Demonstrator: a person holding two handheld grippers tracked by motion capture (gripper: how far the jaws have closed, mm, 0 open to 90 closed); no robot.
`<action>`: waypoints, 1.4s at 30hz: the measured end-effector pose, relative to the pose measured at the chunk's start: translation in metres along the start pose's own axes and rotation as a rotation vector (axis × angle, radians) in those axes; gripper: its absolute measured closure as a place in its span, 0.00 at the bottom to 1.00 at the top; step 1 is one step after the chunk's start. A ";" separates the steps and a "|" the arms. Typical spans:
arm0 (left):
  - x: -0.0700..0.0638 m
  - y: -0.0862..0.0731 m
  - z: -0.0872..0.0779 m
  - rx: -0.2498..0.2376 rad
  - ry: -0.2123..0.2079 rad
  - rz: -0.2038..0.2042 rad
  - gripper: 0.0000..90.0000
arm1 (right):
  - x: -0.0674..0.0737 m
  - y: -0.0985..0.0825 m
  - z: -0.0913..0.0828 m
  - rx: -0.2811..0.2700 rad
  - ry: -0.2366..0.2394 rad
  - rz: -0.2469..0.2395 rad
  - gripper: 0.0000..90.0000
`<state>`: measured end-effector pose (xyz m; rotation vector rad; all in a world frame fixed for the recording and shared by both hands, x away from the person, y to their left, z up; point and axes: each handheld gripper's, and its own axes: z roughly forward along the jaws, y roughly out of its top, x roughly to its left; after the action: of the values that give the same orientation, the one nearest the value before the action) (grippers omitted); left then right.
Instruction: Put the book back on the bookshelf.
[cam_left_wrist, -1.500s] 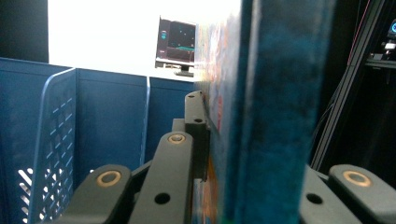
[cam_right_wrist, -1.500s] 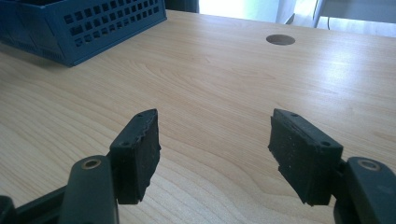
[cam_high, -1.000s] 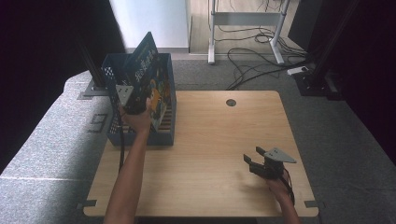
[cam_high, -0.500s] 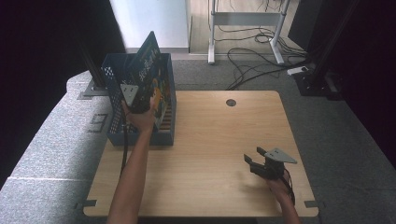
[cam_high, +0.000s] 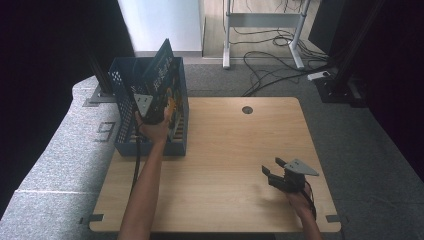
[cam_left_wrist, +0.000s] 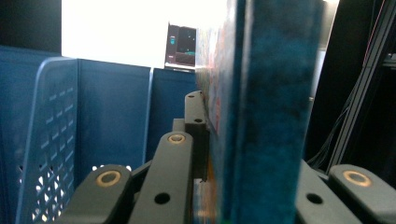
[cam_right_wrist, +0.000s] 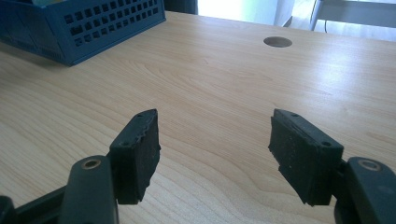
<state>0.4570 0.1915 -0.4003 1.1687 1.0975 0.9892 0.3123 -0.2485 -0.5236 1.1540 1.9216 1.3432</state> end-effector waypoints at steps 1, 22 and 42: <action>0.001 -0.002 0.000 0.005 -0.001 -0.004 0.91 | 0.000 0.000 0.000 -0.001 -0.001 0.000 0.36; 0.001 -0.033 0.002 0.102 -0.024 0.025 0.90 | 0.001 -0.001 0.001 0.012 0.008 -0.008 0.36; -0.002 -0.037 -0.009 0.163 -0.074 0.017 0.85 | 0.004 0.000 0.001 0.011 0.018 -0.013 0.36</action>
<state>0.4489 0.1863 -0.4375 1.3375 1.1272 0.8750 0.3117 -0.2448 -0.5236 1.1364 1.9483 1.3422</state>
